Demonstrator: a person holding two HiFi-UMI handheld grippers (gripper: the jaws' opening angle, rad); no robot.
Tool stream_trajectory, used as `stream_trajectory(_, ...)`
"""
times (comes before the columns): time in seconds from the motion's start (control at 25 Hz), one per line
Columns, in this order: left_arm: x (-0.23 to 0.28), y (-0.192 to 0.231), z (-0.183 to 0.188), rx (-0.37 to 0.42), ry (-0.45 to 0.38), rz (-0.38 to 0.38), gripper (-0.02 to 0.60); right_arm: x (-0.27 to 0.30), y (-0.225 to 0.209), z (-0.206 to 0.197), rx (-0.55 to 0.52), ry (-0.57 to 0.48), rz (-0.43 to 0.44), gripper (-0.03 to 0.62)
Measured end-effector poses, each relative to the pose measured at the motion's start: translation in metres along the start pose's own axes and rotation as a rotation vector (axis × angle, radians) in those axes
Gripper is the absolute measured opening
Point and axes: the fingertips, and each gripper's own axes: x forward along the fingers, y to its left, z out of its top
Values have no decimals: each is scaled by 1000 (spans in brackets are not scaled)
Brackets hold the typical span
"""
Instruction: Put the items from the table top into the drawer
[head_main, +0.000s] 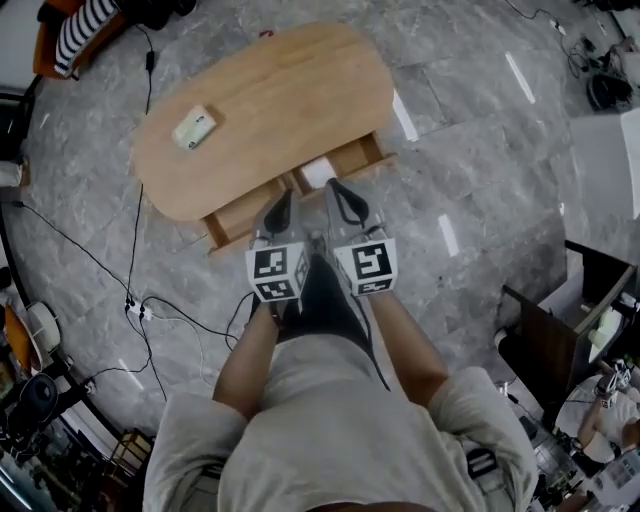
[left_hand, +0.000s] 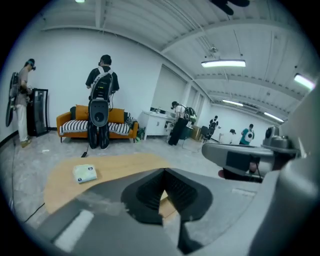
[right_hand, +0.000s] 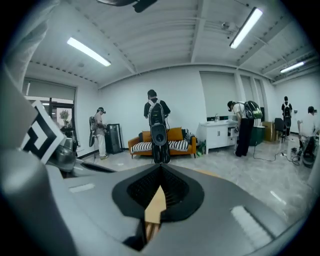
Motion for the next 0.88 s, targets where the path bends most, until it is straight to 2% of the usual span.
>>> stream_trajectory(0.08, -14, 0, 13, -25, -28, 23, 20, -4, 9, 20, -22, -25, 22, 6)
stream_trajectory(0.2, -29, -5, 26, -21, -57, 30, 20, -10, 17, 39, -65, -63, 53, 6)
stream_trajectory(0.52, -44, -27, 64, 46, -134, -3, 20, -26, 9, 57, -50, -85, -3, 6)
stream_trajectory(0.88, -44, -37, 70, 79, -128, -32, 20, -36, 13, 75, -62, -124, 3, 6)
